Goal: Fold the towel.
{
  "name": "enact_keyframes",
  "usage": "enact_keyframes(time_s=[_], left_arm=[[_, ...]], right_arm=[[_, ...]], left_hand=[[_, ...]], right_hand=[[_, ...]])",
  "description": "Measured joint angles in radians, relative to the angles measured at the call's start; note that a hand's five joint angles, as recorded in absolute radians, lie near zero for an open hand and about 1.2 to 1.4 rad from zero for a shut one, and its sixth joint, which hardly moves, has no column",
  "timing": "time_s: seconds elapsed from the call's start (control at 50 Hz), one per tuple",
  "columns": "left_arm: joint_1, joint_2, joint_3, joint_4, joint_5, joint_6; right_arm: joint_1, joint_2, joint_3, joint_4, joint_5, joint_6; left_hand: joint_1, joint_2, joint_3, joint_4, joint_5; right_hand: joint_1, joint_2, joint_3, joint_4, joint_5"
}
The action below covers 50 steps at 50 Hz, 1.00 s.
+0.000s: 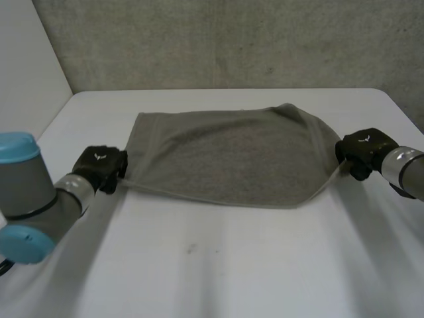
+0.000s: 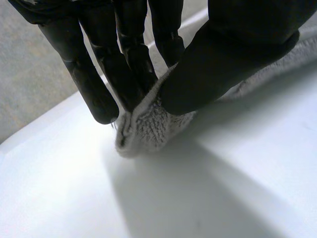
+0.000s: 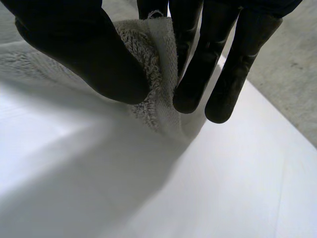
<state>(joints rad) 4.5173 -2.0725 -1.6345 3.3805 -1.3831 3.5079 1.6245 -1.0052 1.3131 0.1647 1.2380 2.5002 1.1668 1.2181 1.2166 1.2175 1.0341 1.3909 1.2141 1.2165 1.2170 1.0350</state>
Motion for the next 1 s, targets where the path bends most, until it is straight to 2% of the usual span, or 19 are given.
enact_keyframes(time_s=[0.1, 0.14, 0.18, 0.2, 0.24, 0.26, 0.34, 0.46, 0.52, 0.6, 0.72, 0.74, 0.84, 1.0], left_arm=[[0.019, 0.117, -0.136, -0.045, -0.002, 0.080], [0.025, 0.206, -0.216, -0.102, -0.002, 0.120], [0.026, 0.236, -0.240, -0.123, -0.002, 0.131], [0.030, 0.311, -0.287, -0.188, 0.000, 0.159], [0.031, 0.348, -0.308, -0.223, 0.002, 0.172], [0.035, 0.437, -0.350, -0.307, 0.011, 0.203], [0.043, 0.575, -0.394, -0.434, 0.046, 0.257], [0.070, 0.635, -0.373, -0.480, 0.092, 0.293], [0.090, 0.607, -0.329, -0.458, 0.107, 0.295], [0.090, 0.532, -0.269, -0.418, 0.109, 0.289], [0.042, 0.228, -0.022, -0.322, 0.100, 0.240], [0.042, 0.228, -0.022, -0.322, 0.100, 0.240], [0.008, -0.020, 0.247, -0.297, 0.090, 0.180], [-0.020, -0.256, 0.545, -0.301, 0.043, 0.148]], right_arm=[[-0.038, -0.113, 0.107, 0.096, -0.007, -0.085], [-0.077, -0.178, 0.175, 0.168, -0.009, -0.166], [-0.085, -0.190, 0.187, 0.181, -0.009, -0.182], [-0.126, -0.260, 0.247, 0.256, -0.010, -0.277], [-0.143, -0.293, 0.274, 0.292, -0.011, -0.320], [-0.173, -0.357, 0.316, 0.352, -0.016, -0.395], [-0.225, -0.472, 0.374, 0.444, -0.052, -0.501], [-0.249, -0.503, 0.366, 0.429, -0.151, -0.464], [-0.248, -0.459, 0.342, 0.363, -0.203, -0.386], [-0.236, -0.379, 0.299, 0.284, -0.208, -0.306], [-0.149, -0.153, 0.137, 0.129, -0.113, -0.143], [-0.149, -0.153, 0.137, 0.129, -0.113, -0.143], [-0.082, 0.003, -0.010, 0.011, -0.031, -0.026], [-0.031, 0.128, -0.149, -0.152, 0.038, 0.090]], left_hand=[[0.000, 0.000, 0.000, 0.000, 0.000], [0.000, 0.000, 0.000, 0.000, 0.000], [0.000, 0.000, 0.000, 0.000, 0.000], [0.000, 0.000, 0.000, 0.000, 0.000], [0.000, 0.000, 0.000, 0.000, 0.000], [0.000, 0.000, 0.000, 0.000, 0.000], [0.000, 0.000, 0.000, 0.000, 0.000], [0.000, 0.000, 0.000, 0.000, 0.000], [0.000, 0.000, 0.000, 0.000, 0.000], [0.000, 0.000, 0.000, 0.000, 0.000], [0.000, 0.000, 0.000, 0.000, 0.000], [0.000, 0.000, 0.000, 0.000, 0.000], [0.000, 0.000, 0.000, 0.000, 0.000], [0.000, 0.000, 0.000, 0.000, 0.000]], right_hand=[[0.000, 0.000, 0.000, 0.000, 0.000], [0.000, 0.000, 0.000, 0.000, 0.000], [0.000, 0.000, 0.000, 0.000, 0.000], [0.000, 0.000, 0.000, 0.000, 0.000], [0.000, 0.000, 0.000, 0.000, 0.000], [0.000, 0.000, 0.000, 0.000, 0.000], [0.002, 0.000, 0.000, 0.000, 0.001], [0.002, 0.000, 0.000, 0.000, 0.001], [0.002, 0.000, 0.000, 0.000, 0.001], [0.002, 0.000, 0.000, 0.000, 0.001], [0.002, 0.000, 0.000, 0.000, 0.001], [0.002, 0.000, 0.000, 0.000, 0.001], [0.002, 0.000, 0.000, 0.000, 0.001], [0.002, 0.000, 0.000, 0.000, 0.001]])
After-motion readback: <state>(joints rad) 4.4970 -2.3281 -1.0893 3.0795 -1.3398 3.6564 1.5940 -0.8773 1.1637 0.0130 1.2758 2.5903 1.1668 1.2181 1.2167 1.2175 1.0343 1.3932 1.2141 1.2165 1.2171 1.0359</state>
